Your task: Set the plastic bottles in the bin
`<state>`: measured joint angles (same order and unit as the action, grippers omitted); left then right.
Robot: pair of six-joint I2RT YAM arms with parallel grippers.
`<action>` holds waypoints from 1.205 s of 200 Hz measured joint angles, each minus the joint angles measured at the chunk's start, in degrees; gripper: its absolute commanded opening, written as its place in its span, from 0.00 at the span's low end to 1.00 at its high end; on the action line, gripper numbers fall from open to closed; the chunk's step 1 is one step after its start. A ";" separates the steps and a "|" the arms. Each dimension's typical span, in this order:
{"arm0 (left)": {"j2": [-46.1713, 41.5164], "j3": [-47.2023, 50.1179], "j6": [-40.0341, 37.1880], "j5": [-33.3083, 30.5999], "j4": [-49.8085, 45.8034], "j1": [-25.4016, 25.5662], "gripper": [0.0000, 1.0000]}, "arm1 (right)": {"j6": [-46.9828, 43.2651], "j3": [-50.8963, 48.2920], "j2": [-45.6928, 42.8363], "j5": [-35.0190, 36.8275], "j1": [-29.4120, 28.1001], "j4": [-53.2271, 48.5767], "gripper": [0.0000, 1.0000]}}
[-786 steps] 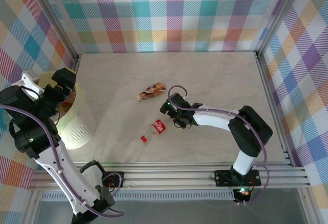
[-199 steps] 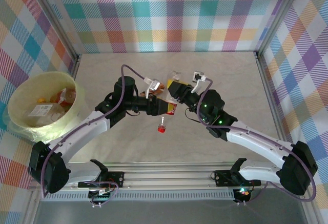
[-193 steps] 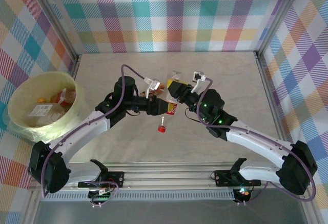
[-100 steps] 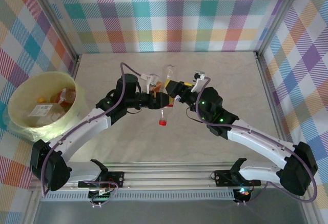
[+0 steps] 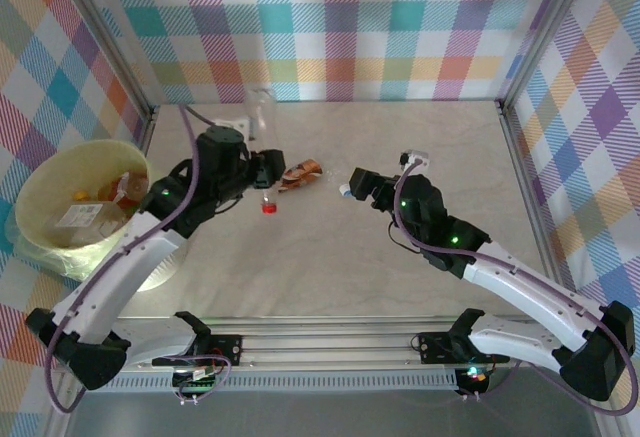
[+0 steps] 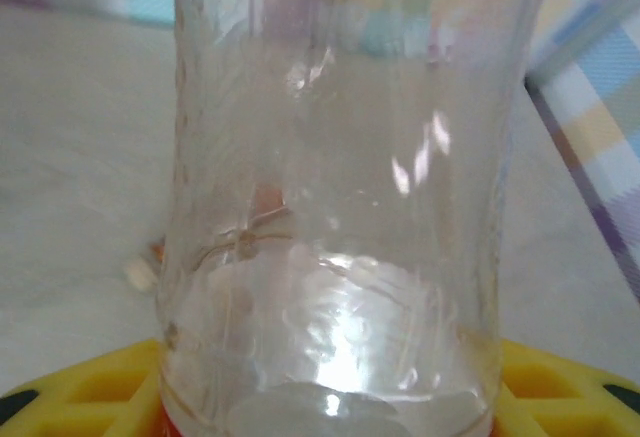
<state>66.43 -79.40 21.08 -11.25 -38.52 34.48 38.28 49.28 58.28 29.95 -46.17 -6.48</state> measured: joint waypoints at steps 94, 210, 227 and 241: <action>-2.49 -11.78 -10.78 -32.57 -7.67 -10.03 0.54 | -1.33 0.00 1.01 1.55 0.15 -2.21 1.00; -4.07 -7.13 -12.20 -34.47 -9.62 -41.90 0.55 | -1.57 -0.02 0.39 1.07 0.42 -4.17 1.00; -4.98 -4.74 -11.15 -33.07 -11.41 -44.37 0.56 | -1.99 0.00 0.68 1.07 0.42 -4.15 1.00; -5.57 -3.78 -10.08 -32.24 -12.90 -45.83 0.56 | -2.75 0.15 1.60 1.05 0.46 -4.39 1.00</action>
<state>60.86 -83.18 11.00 -43.48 -51.42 -11.35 35.53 49.43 59.88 31.00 -45.71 -10.87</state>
